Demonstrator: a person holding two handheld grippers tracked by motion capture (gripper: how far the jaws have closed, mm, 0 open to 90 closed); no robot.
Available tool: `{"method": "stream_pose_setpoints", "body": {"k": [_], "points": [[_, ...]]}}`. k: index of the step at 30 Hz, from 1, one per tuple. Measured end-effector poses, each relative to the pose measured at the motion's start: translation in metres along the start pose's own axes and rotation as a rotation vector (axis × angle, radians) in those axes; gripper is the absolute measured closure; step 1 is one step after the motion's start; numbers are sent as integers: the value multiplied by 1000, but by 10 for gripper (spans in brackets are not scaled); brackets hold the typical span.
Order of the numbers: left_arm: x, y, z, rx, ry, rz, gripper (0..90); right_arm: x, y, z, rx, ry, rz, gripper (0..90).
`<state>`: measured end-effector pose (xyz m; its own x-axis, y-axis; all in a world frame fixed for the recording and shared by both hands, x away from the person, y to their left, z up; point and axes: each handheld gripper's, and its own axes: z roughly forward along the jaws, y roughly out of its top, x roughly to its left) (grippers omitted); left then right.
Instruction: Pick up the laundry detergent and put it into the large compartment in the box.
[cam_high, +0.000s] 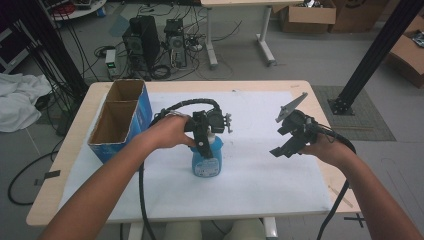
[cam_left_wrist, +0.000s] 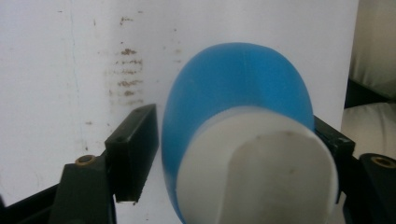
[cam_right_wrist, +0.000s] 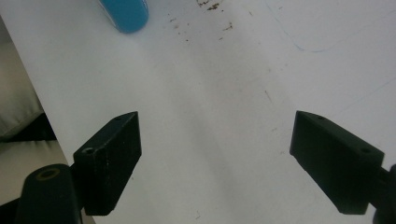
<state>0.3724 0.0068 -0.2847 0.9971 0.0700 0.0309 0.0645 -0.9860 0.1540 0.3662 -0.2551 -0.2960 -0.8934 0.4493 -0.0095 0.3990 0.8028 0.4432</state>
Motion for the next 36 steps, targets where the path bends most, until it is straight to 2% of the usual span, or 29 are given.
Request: {"method": "stream_pose_setpoints", "body": {"k": [6, 9, 13, 23, 28, 31, 36], "points": [[0, 0, -1, 1, -5, 0, 324, 0, 0, 0, -1, 0, 0, 164], [0, -1, -1, -6, -17, 4, 370, 0, 0, 0, 0, 1, 0, 164], [0, -1, -2, -6, -10, 16, 373, 0, -1, 0, 0, 1, 0, 164], [-2, -2, -4, -5, -10, 17, 379, 1, -1, 0, -1, 2, 2, 165], [-2, -5, -18, -11, -19, -32, 379, 1, -2, -2, -2, 1, 0, 165], [-1, -7, -29, -16, -5, -60, 379, 2, -3, -2, 1, 2, 6, 166], [1, -12, -51, -25, 29, -129, 380, 2, -4, -3, 0, 3, -2, 166]]}}
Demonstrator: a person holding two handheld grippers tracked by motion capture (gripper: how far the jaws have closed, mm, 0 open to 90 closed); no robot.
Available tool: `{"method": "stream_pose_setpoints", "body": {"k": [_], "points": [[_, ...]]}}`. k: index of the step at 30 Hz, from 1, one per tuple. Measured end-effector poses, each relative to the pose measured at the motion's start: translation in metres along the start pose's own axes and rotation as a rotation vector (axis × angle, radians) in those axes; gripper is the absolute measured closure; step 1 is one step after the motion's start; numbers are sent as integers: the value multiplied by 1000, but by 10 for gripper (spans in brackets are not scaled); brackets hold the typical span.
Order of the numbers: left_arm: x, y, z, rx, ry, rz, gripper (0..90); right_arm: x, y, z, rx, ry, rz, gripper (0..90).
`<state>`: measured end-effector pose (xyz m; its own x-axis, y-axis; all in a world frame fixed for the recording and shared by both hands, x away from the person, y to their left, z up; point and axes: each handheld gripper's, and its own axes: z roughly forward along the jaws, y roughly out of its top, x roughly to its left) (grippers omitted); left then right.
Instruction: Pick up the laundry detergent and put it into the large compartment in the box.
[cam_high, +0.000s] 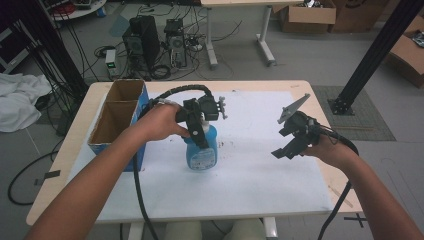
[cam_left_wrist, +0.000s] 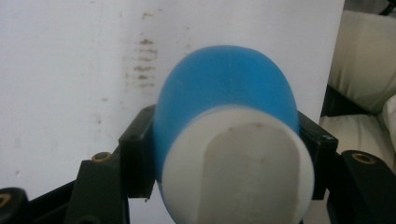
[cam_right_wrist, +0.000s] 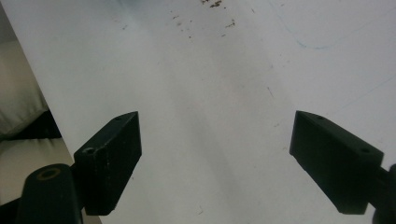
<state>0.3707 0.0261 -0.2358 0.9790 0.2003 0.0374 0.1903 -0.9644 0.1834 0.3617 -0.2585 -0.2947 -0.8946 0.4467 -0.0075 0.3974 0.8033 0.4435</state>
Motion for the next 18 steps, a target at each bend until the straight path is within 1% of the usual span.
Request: {"method": "stream_pose_setpoints", "body": {"k": [5, 6, 7, 9, 11, 13, 14, 15, 18], "points": [[2, -3, -24, -8, 26, -77, 379, 1, 1, -1, -1, 2, -6, 166], [3, -3, -29, -11, 29, -104, 380, 1, 1, -1, 1, 2, -7, 166], [3, -3, -35, -16, 37, -121, 380, 1, 1, 0, -1, 2, -11, 166], [3, -4, -43, -22, 47, -140, 380, 1, 1, 0, 1, 4, -12, 166], [5, -4, -56, -23, 59, -171, 380, 1, 2, 0, 1, 3, -14, 166], [6, -4, -65, -26, 72, -193, 380, 1, 3, 0, 1, 5, -15, 166], [6, -4, -70, -28, 79, -211, 379, 1, 3, 0, 1, 4, -17, 166], [7, -5, -73, -27, 84, -216, 380, 1, 4, 0, 1, 6, -18, 166], [10, -6, -85, -30, 92, -274, 380, 2, 5, -1, 3, 7, -23, 167]]}}
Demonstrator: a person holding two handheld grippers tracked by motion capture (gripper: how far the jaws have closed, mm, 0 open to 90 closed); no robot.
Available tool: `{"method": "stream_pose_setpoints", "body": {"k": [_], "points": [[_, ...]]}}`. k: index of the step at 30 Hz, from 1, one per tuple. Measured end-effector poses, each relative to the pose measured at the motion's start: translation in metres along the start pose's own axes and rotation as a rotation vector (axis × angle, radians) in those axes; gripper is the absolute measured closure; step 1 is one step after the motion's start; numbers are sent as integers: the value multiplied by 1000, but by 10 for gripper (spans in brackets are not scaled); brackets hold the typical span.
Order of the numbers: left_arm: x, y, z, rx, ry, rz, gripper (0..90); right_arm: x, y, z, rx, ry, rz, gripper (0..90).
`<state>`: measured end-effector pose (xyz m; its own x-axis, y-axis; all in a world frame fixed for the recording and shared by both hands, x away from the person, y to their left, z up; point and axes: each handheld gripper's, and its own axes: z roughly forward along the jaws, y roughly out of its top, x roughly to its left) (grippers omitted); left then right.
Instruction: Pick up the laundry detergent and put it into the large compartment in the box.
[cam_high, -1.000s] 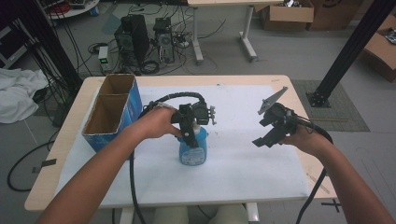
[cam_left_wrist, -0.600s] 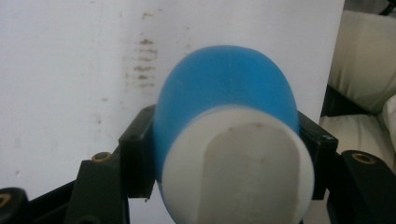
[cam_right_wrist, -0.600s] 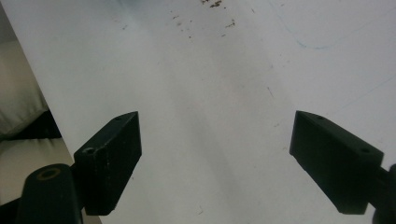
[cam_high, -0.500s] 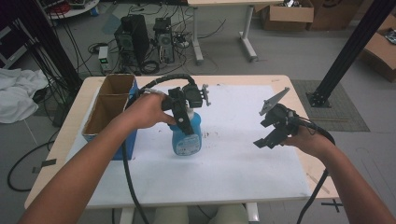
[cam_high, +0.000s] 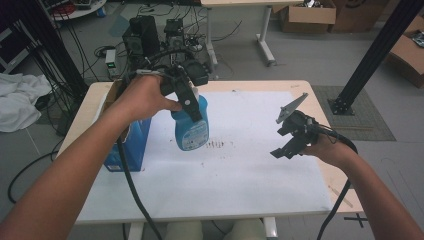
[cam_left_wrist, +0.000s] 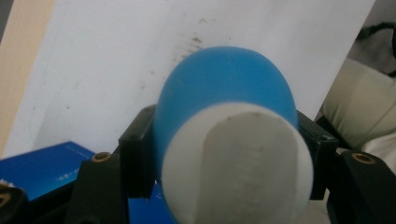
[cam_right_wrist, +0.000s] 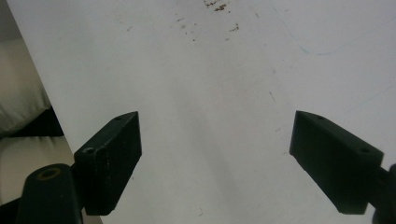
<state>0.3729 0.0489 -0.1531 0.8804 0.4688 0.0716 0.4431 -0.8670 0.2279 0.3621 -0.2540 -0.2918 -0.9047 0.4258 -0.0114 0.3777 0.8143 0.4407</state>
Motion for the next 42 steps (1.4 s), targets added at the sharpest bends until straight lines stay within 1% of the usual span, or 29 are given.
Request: {"method": "stream_pose_setpoints", "body": {"k": [5, 7, 9, 11, 19, 20, 21, 23, 25, 26, 27, 28, 32, 33, 35, 36, 39, 40, 41, 42], "points": [[8, -3, -17, -7, 29, -85, 380, 0, 2, 0, 1, 1, -8, 167], [12, -5, -25, -11, 38, -134, 379, 0, 2, -1, 4, 1, -12, 167], [15, -7, -32, -21, 48, -168, 380, 0, 2, -1, 5, 1, -13, 167], [18, -8, -40, -26, 57, -213, 380, 0, 3, -1, 4, 2, -13, 167], [30, -15, -69, -49, 109, -341, 380, -1, 8, 0, 0, 4, -29, 167], [31, -16, -72, -58, 112, -371, 380, -1, 8, 0, -1, 5, -30, 167], [33, -18, -76, -65, 119, -398, 380, -2, 9, 0, -1, 6, -32, 167], [36, -21, -81, -73, 127, -426, 380, -2, 10, 1, 3, 9, -33, 167], [39, -24, -87, -80, 139, -466, 380, -3, 11, 2, 2, 10, -36, 167], [40, -25, -91, -85, 146, -492, 380, -3, 11, 2, 4, 10, -38, 167], [42, -27, -93, -82, 150, -500, 380, -3, 12, 2, 4, 10, -39, 167], [44, -29, -96, -85, 156, -524, 380, -3, 12, 2, 3, 10, -41, 167], [51, -35, -105, -88, 169, -588, 380, -4, 14, 2, 0, 9, -46, 167], [54, -38, -109, -81, 170, -607, 380, -4, 14, 2, 1, 9, -47, 167], [57, -43, -114, -89, 176, -648, 380, -4, 14, 2, 3, 9, -50, 167], [58, -44, -116, -92, 181, -659, 380, -5, 13, 2, 1, 9, -50, 167], [62, -52, -125, -102, 190, -714, 380, -5, 13, 2, 0, 9, -47, 167], [64, -54, -127, -100, 197, -726, 380, -5, 13, 2, 0, 8, -47, 168], [65, -57, -130, -102, 208, -750, 380, -5, 13, 2, 0, 8, -48, 167], [66, -59, -132, -101, 215, -754, 380, -6, 13, 2, -1, 10, -48, 167]]}}
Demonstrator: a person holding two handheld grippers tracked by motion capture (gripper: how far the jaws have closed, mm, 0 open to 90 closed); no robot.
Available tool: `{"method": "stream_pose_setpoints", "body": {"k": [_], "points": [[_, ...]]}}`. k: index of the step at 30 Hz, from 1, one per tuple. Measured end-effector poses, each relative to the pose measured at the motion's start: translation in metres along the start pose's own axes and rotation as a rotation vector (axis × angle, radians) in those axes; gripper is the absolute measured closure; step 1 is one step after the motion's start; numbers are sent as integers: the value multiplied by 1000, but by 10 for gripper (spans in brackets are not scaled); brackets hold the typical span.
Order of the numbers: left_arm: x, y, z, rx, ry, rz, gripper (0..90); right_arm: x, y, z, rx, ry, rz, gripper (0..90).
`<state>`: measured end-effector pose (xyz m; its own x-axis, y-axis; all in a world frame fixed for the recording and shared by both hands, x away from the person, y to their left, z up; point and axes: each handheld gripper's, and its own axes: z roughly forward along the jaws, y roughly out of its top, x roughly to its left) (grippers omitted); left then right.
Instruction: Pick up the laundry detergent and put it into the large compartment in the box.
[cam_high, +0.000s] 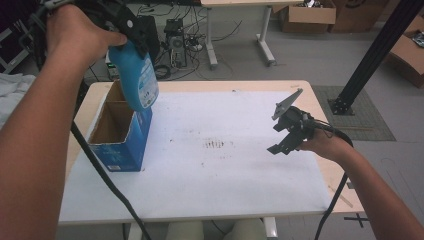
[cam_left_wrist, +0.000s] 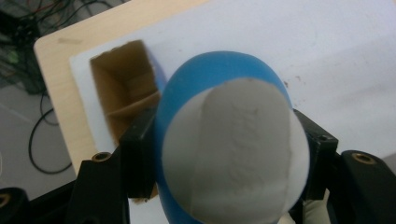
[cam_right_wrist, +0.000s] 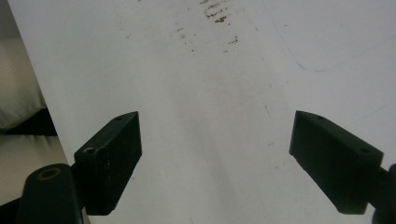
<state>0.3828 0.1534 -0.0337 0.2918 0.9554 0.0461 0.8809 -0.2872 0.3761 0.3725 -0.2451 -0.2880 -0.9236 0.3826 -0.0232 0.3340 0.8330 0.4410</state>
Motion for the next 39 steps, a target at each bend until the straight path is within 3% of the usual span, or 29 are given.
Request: {"method": "stream_pose_setpoints", "body": {"k": [7, 17, 27, 39], "points": [[20, -7, -5, -14, 36, -108, 380, 0, 2, 2, -2, 0, -6, 167], [41, -18, 3, -16, 74, -209, 380, 1, 3, 3, 1, -1, -6, 167], [53, -26, 23, -17, 85, -239, 380, 1, 4, 4, 3, 1, -2, 167], [63, -36, 48, -29, 103, -229, 380, 0, 2, 5, 4, 1, 4, 167]]}}
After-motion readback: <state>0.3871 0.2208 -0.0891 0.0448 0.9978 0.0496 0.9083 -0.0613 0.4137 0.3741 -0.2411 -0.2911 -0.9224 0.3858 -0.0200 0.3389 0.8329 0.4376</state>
